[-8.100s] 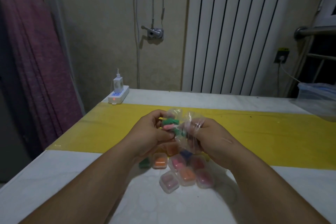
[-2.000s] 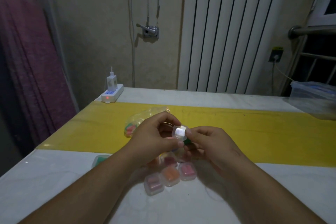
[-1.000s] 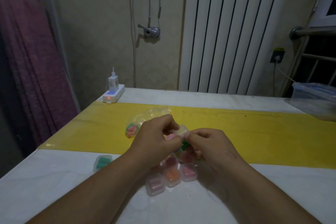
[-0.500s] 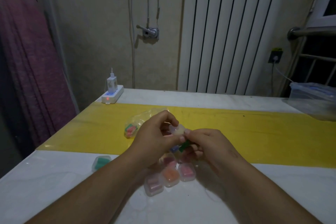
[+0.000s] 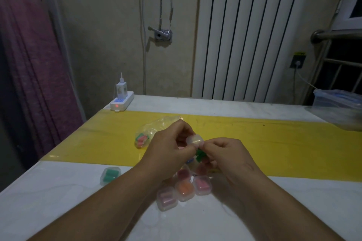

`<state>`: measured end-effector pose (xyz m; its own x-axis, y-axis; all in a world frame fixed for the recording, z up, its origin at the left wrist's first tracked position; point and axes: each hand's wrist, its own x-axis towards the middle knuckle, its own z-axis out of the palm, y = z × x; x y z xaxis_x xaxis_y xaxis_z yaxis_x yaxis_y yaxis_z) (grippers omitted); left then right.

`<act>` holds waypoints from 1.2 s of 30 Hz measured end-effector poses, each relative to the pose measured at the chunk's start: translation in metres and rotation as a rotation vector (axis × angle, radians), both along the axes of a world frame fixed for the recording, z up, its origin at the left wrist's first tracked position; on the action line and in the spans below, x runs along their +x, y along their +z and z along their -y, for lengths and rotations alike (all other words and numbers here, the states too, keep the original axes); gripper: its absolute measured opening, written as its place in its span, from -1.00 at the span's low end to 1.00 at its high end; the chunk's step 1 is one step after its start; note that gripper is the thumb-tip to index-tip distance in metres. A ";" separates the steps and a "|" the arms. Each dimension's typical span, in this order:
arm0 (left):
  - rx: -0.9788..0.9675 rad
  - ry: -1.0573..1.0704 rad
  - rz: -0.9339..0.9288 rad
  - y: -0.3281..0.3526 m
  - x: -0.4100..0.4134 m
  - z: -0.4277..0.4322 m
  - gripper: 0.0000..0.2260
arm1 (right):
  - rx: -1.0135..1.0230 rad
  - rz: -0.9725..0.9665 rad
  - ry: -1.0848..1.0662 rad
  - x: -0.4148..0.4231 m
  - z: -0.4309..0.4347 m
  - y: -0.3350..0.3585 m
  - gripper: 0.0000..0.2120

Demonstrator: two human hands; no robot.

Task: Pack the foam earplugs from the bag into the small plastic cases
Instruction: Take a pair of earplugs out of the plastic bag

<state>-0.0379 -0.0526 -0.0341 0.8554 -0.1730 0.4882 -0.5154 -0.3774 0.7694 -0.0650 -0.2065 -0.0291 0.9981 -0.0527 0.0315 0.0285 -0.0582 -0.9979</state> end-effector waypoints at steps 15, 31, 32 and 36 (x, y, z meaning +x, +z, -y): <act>-0.040 -0.114 -0.229 0.015 -0.010 -0.007 -0.69 | 0.017 0.044 -0.006 0.006 0.011 0.001 -0.89; -0.094 0.005 -0.195 0.009 -0.002 -0.003 -0.66 | -0.419 0.419 -0.163 0.001 0.001 0.004 -0.77; -0.118 -0.003 -0.209 0.009 -0.001 -0.004 -0.66 | -0.466 0.422 -0.169 0.001 0.001 0.003 -0.79; -0.178 -0.030 -0.246 0.007 0.000 -0.003 -0.66 | -0.559 0.463 -0.247 0.002 -0.002 0.000 -0.81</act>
